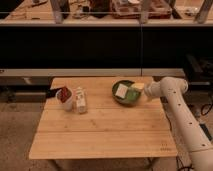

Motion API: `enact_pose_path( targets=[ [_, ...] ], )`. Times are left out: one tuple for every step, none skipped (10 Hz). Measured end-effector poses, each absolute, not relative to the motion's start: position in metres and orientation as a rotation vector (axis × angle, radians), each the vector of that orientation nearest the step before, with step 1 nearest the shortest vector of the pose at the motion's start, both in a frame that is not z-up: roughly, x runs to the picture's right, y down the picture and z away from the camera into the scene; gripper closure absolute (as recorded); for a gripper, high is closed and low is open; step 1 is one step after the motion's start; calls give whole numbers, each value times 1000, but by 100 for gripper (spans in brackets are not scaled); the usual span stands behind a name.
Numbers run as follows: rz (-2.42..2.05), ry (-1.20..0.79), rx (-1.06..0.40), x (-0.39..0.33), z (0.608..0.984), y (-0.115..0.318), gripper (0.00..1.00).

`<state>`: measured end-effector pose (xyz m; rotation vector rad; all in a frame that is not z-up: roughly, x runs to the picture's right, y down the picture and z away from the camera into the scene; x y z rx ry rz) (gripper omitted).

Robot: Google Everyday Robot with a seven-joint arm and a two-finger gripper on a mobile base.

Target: Pick up the ceramic bowl

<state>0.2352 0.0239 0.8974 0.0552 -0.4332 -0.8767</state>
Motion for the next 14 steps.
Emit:
enact_pose_path(
  targets=[
    [-866, -438, 64, 237, 902, 19, 20],
    [-857, -443, 66, 238, 909, 15, 20],
    [-854, -450, 60, 236, 915, 16, 20],
    [-847, -464, 52, 233, 923, 17, 25],
    [-842, -478, 46, 230, 929, 19, 34],
    [-837, -488, 41, 229, 932, 19, 40],
    [-834, -498, 35, 228, 936, 20, 43],
    [-835, -504, 27, 228, 939, 21, 43],
    [-839, -506, 18, 228, 943, 22, 43],
    [-847, -505, 7, 228, 946, 24, 43],
    [-857, -505, -8, 227, 950, 28, 43],
    [-861, -502, -26, 229, 954, 33, 43],
    [-861, -502, -36, 231, 957, 36, 43],
    [-859, -504, -44, 231, 959, 39, 43]
  ],
)
